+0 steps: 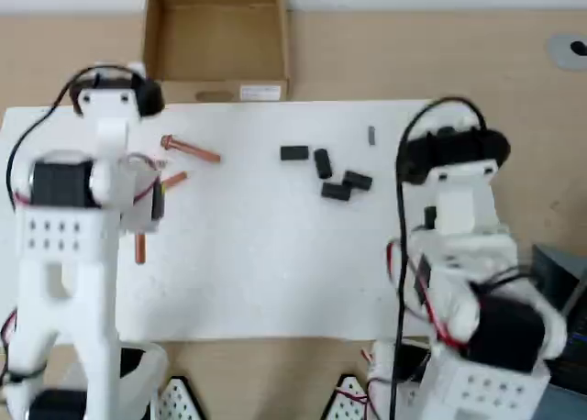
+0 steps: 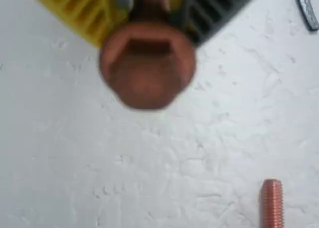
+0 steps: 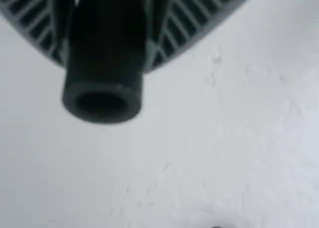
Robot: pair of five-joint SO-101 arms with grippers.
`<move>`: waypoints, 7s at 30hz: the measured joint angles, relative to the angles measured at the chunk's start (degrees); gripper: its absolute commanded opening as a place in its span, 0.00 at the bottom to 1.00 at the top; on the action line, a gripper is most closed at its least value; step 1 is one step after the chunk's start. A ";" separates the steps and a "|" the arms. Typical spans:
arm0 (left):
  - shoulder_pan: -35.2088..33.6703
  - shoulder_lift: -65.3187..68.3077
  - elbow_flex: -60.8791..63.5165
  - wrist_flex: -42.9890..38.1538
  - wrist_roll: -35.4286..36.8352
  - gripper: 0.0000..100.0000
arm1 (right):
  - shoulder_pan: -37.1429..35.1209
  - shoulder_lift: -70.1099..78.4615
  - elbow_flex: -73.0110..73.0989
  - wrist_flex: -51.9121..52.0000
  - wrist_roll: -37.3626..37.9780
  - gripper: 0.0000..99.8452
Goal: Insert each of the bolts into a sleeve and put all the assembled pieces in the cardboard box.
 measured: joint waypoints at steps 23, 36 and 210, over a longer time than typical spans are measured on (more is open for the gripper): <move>0.00 -56.62 58.81 -38.95 16.35 0.00 | -18.20 -37.89 51.69 -29.98 -7.21 0.01; 12.66 -70.42 66.02 -42.20 31.56 0.00 | -37.54 -39.56 58.46 -33.67 -7.21 0.01; -4.57 -71.03 80.62 -38.15 9.76 0.00 | -32.00 76.31 -45.01 -55.91 -5.27 0.01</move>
